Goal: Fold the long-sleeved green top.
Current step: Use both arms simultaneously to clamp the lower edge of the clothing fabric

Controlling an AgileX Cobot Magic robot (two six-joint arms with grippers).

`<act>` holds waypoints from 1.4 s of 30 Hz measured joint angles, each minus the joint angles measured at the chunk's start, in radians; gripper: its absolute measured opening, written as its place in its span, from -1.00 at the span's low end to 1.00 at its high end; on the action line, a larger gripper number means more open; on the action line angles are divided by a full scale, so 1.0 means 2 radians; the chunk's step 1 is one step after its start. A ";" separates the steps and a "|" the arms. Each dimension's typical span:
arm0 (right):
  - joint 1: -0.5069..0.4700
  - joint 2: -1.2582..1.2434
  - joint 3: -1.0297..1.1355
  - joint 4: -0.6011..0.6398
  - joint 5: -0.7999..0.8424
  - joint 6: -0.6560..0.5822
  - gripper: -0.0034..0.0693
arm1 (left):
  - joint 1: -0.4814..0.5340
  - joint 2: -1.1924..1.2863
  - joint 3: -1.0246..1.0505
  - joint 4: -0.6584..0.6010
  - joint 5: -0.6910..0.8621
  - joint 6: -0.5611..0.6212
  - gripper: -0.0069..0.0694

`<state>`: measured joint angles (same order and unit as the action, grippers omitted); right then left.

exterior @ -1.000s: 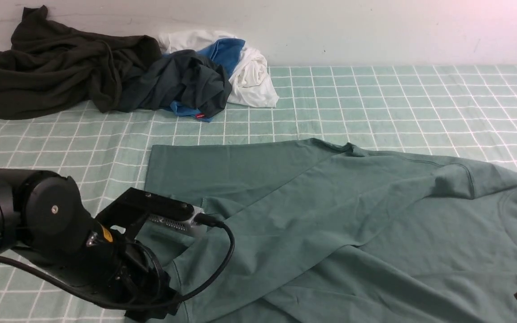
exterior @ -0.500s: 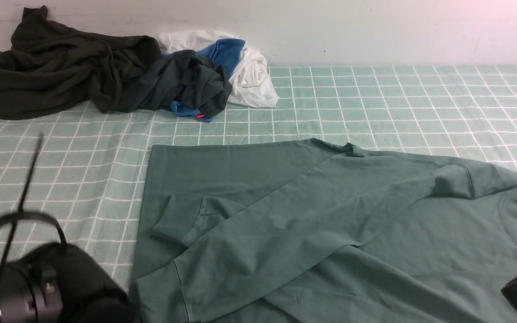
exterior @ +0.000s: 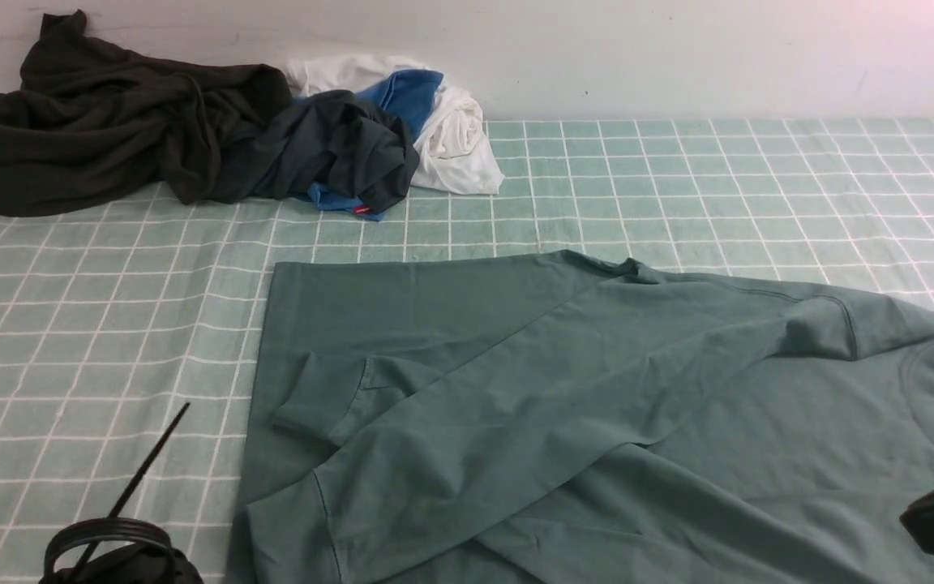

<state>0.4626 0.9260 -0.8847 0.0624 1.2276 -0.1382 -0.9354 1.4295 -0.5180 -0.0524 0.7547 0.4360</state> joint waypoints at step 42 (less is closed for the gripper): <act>0.001 0.068 0.091 0.082 -0.007 -0.303 -0.60 | -0.001 -0.111 -0.044 0.079 0.174 -0.105 -0.80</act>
<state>0.4639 1.0618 -0.7018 0.2264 1.2141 -0.7438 -0.9365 1.2075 -0.6068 0.1048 1.1028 0.2251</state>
